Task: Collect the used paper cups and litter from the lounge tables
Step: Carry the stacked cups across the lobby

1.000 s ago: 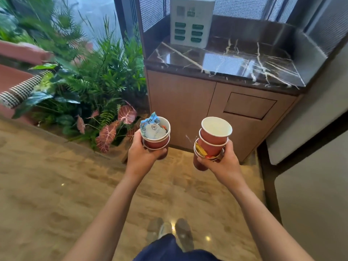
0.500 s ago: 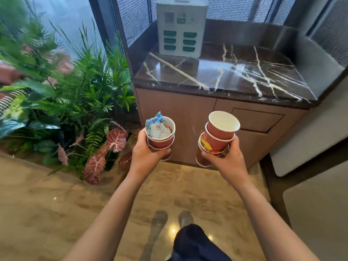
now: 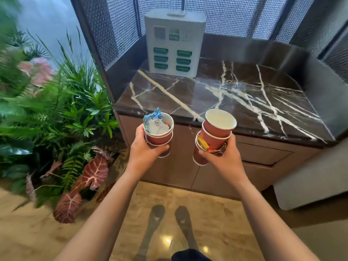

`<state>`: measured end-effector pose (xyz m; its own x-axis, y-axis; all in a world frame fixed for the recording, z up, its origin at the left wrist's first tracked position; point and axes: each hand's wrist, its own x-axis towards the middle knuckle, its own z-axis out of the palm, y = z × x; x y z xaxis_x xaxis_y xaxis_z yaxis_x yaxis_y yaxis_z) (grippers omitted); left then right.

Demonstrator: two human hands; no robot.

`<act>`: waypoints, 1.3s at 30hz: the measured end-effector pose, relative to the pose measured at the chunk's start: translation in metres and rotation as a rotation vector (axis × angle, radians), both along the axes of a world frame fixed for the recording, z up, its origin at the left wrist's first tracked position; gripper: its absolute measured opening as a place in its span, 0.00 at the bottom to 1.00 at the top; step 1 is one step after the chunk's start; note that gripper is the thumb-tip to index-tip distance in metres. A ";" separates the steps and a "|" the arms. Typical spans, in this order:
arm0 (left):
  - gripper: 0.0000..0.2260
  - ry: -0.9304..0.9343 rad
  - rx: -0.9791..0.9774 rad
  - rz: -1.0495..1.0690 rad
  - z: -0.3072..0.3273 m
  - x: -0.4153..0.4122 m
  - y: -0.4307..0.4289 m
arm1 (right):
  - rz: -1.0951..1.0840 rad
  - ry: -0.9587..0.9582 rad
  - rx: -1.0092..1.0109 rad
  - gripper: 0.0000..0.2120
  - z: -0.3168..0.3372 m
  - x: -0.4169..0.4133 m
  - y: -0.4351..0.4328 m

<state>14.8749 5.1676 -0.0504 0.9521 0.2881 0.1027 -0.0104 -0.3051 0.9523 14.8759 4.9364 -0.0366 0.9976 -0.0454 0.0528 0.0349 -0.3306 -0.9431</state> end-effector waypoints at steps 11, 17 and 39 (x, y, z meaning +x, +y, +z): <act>0.36 -0.017 0.012 -0.033 0.024 0.122 0.000 | 0.015 -0.032 -0.035 0.37 0.014 0.115 0.009; 0.36 -0.002 -0.012 -0.070 0.019 0.180 0.013 | -0.025 -0.047 -0.036 0.35 0.017 0.167 0.023; 0.38 0.074 -0.014 -0.112 0.011 0.325 0.044 | -0.102 -0.038 -0.093 0.38 0.004 0.315 0.067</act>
<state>15.2002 5.2117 -0.0391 0.9832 0.1804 0.0277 0.0266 -0.2923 0.9560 15.1911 5.0031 -0.0330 0.9853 -0.1394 0.0987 0.0313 -0.4205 -0.9067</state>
